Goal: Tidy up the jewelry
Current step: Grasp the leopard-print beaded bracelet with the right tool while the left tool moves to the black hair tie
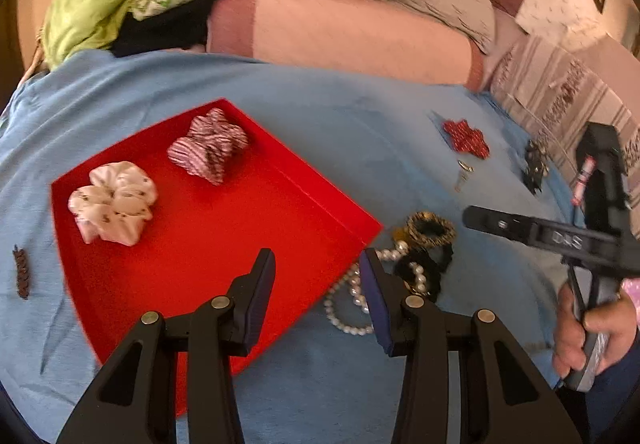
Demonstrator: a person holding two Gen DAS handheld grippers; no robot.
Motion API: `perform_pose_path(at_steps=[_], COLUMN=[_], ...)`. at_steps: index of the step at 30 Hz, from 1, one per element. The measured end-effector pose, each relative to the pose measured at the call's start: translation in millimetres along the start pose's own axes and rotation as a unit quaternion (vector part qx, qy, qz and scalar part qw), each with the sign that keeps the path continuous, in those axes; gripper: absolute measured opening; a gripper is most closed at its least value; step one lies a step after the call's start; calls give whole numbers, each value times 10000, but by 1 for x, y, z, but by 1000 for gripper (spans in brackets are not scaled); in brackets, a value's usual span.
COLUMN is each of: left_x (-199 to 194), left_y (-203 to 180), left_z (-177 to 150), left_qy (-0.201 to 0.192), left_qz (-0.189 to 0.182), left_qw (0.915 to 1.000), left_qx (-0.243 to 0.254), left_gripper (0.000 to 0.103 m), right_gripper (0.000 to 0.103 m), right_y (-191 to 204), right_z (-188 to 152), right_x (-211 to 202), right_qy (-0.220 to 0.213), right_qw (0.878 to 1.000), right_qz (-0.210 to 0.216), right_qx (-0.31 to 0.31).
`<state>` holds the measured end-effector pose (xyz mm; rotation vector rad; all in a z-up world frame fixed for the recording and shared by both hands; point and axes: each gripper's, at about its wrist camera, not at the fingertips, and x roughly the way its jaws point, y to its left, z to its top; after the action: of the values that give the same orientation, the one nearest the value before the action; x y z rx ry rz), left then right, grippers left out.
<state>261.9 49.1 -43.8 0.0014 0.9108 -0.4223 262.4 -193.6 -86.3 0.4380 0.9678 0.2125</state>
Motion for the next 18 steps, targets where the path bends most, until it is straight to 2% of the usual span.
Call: perform_pose_path(at_steps=[2,5,7,9,12,14,18], left_x=[6,14,15,19,26,34,47], left_y=[-4,-10,-15,-20,-31,-41,-52], left_z=[-1,-1,-3,-3,-6,-10,-13], left_qy=[80,197,247,318,430,535,698], left_qz=[-78,-300,-419,-539,-654,-697,-675], left_qw=[9999,9993,9987,9977,9958,9941,9923], left_qx=[55,94,174,263,466,641,771], left_gripper=[42,42,42,42,42,42,42], right_gripper=[39,39,39,31,23,11,9], right_y=[-12,-27,-32,-35,-32,-30,-29], right_z=[1,1,2,3,5,4,8], right_x=[8,21,27,34,40,42,21], right_qy=[148,308,381,422,420,428,91], right_qw=[9993,9974,9962,9952,9961,9967,9982], right_qz=[92,-67,1,90,-5,-94,-298], right_qx=[334,643,778,875,770,678,504])
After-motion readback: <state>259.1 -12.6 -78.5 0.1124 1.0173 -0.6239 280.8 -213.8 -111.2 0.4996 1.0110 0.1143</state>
